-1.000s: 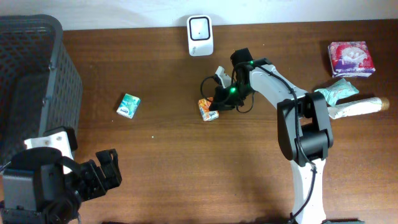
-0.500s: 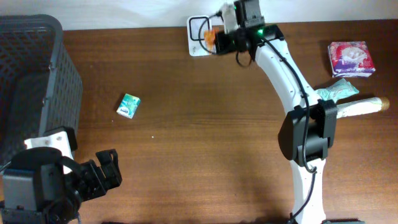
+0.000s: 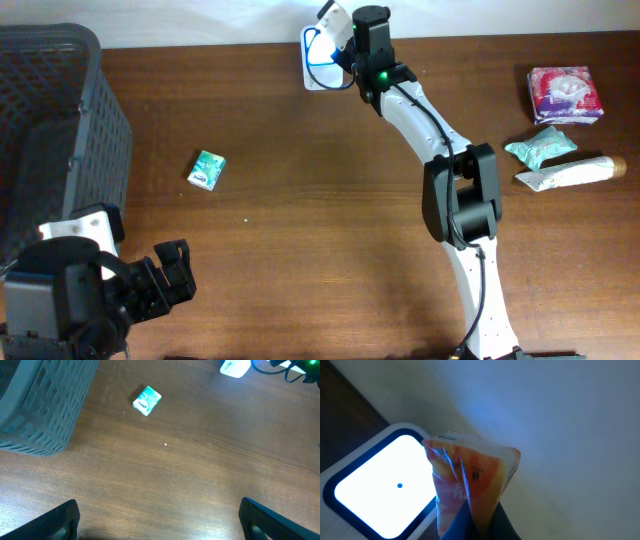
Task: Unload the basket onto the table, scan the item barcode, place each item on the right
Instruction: 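Hold the orange pack up to the barcode scanner, then carry the orange pack to the right side and release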
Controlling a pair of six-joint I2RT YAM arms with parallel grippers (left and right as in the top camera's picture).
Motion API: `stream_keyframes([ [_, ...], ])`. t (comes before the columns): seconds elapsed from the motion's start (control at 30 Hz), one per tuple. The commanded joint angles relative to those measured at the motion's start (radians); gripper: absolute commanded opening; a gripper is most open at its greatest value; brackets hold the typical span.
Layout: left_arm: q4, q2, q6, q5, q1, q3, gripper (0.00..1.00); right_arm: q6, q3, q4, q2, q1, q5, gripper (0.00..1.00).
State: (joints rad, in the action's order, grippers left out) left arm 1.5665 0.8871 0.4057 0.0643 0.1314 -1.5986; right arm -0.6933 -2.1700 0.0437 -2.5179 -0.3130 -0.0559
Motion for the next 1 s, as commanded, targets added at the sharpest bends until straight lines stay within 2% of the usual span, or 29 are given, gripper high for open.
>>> stream_keyframes([
  [0.0,-0.002,-0.001,0.005,0.011,-0.002,-0.001,0.99,-0.063,-0.002,-0.011,-0.002,-0.042,-0.009,0.04],
  [0.17,-0.002,-0.001,0.005,0.011,-0.002,-0.001,0.99,-0.128,-0.002,0.012,-0.002,-0.091,-0.027,0.04],
  [0.2,-0.002,-0.001,0.005,0.011,-0.002,-0.001,0.99,-0.167,-0.002,0.012,-0.002,-0.096,-0.066,0.04],
  [0.23,-0.002,-0.001,0.005,0.011,-0.002,-0.001,0.99,-0.269,-0.002,0.012,-0.002,-0.097,-0.143,0.04],
  [0.3,-0.002,-0.001,0.005,0.011,-0.002,-0.001,0.99,-0.325,-0.002,0.013,-0.002,-0.092,-0.190,0.04],
  [0.5,-0.002,-0.001,0.005,0.011,-0.002,-0.001,0.99,-0.321,-0.002,0.034,-0.002,-0.079,-0.237,0.04],
  [0.53,-0.002,-0.001,0.005,0.011,-0.002,-0.001,0.99,-0.286,-0.002,0.033,-0.001,-0.080,-0.237,0.04],
  [0.57,-0.002,-0.001,0.005,0.011,-0.002,-0.001,0.99,-0.238,-0.002,0.034,0.003,-0.080,-0.237,0.04],
  [0.63,-0.002,-0.001,0.005,0.011,-0.002,-0.001,0.99,0.053,-0.002,0.047,0.037,-0.069,-0.238,0.04],
  [0.77,-0.002,-0.001,0.005,0.011,-0.002,-0.001,0.99,0.357,-0.002,0.180,0.179,0.007,-0.300,0.04],
  [0.9,-0.002,-0.001,0.005,0.011,-0.002,-0.001,0.99,0.857,-0.002,0.514,0.290,0.213,-0.296,0.04],
  [0.93,-0.002,-0.001,0.005,0.011,-0.002,-0.001,0.99,0.953,-0.002,0.616,0.290,0.281,-0.296,0.04],
  [0.97,-0.002,-0.001,0.005,0.011,-0.002,-0.001,0.99,0.989,-0.001,0.695,0.287,0.332,-0.296,0.04],
])
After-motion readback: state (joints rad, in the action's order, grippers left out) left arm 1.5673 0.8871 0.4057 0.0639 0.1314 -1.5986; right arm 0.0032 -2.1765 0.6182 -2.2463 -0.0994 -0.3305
